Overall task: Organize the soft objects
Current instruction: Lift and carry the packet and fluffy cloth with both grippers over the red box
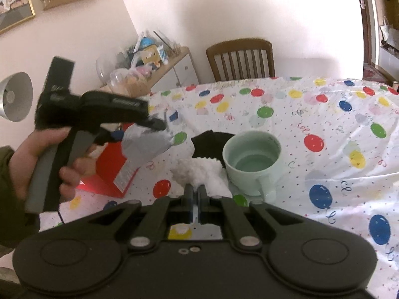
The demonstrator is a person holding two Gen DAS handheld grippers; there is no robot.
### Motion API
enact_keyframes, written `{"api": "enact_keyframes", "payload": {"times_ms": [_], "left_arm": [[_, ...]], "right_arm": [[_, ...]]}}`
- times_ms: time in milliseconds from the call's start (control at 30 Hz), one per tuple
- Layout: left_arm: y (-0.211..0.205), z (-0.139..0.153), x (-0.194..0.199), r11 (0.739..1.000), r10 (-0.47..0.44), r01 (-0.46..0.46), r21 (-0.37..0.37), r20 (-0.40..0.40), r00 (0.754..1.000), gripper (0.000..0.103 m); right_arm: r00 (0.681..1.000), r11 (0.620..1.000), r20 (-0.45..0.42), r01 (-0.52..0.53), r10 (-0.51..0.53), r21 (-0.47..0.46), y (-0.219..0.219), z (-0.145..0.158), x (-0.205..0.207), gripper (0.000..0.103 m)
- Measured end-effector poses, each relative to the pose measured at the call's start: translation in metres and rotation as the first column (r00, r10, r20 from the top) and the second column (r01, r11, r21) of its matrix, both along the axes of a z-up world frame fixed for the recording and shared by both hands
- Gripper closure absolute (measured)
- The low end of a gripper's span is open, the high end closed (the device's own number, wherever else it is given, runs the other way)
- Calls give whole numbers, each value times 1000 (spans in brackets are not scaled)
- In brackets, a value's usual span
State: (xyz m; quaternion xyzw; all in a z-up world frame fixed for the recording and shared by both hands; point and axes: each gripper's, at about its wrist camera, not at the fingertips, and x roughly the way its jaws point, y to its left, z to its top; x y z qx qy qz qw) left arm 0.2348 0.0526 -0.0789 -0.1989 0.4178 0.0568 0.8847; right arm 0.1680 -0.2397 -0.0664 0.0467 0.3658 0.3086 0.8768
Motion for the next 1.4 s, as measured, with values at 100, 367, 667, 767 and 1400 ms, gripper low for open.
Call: {"api": "enact_keyframes", "payload": {"times_ms": [100,367,667,767,1400], "left_arm": [[1,11,-16,1000,-18,18,1,16,1000,41],[8,41,-52,997,-65,63,32,51,997,41],[28,59,-79,996,-71,69,54,35,997,41],[37,67,-87,996,-68,66,61,35,997,41],[113,116,-114,963,15,-33,269,70,997,41]], "right_arm": [[1000,1000,26,2,-2,9,-5,10,-8,101],[997,998,76,-17,13,55,-13,48,-19,101],[985,992,147,-105,94,66,4,87,-20,101],[978,988,169,-135,120,76,15,102,-16,101],[905,936,287,-346,314,67,132,158,11,101]]}}
